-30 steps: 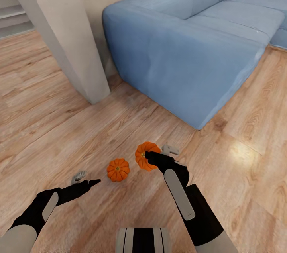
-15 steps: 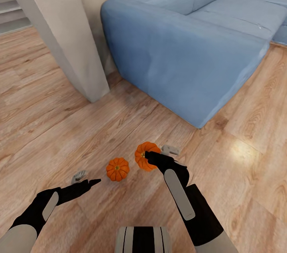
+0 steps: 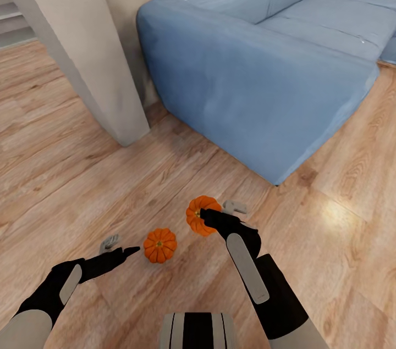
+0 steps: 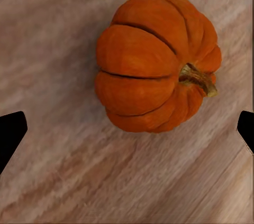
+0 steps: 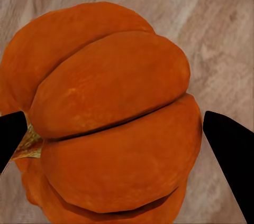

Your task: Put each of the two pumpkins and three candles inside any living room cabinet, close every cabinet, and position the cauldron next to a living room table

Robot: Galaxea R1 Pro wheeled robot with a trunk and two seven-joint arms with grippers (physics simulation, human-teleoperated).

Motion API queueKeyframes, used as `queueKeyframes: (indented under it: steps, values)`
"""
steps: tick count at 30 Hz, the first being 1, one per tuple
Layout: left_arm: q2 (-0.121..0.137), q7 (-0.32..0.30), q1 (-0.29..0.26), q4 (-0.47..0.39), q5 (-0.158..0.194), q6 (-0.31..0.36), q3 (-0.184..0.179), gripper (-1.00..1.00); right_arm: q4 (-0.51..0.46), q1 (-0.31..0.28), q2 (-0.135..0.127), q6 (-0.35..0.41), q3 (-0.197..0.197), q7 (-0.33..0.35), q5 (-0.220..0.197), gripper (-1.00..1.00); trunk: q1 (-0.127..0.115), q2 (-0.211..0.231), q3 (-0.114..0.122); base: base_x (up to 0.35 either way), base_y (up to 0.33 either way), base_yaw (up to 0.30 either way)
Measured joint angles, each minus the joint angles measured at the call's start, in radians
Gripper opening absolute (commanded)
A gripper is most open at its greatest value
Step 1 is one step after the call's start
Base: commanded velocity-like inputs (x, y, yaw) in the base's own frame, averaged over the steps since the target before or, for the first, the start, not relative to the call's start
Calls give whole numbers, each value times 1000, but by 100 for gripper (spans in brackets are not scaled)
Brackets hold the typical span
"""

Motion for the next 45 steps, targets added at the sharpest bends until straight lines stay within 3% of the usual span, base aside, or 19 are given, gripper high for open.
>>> queueKeyframes:
  steps: [18,39,42,45]
  values:
    - [-1,0,0,0,0,-4,0,100,1,0,0,0,0,0,0,-100,0,0,0,79,-35,0]
    - [-1,-2,0,0,0,-21,-1,100,-1,0,0,-3,0,3,7,-100,9,-5,-77,0,0,0]
    - [-1,-25,0,0,0,-22,-1,100,-43,20,0,-6,6,54,0,-100,9,-5,-77,0,0,0]
    - [-1,-51,0,0,-1,-24,-1,100,-112,96,0,-6,33,193,-4,-100,9,-5,-78,0,0,0]
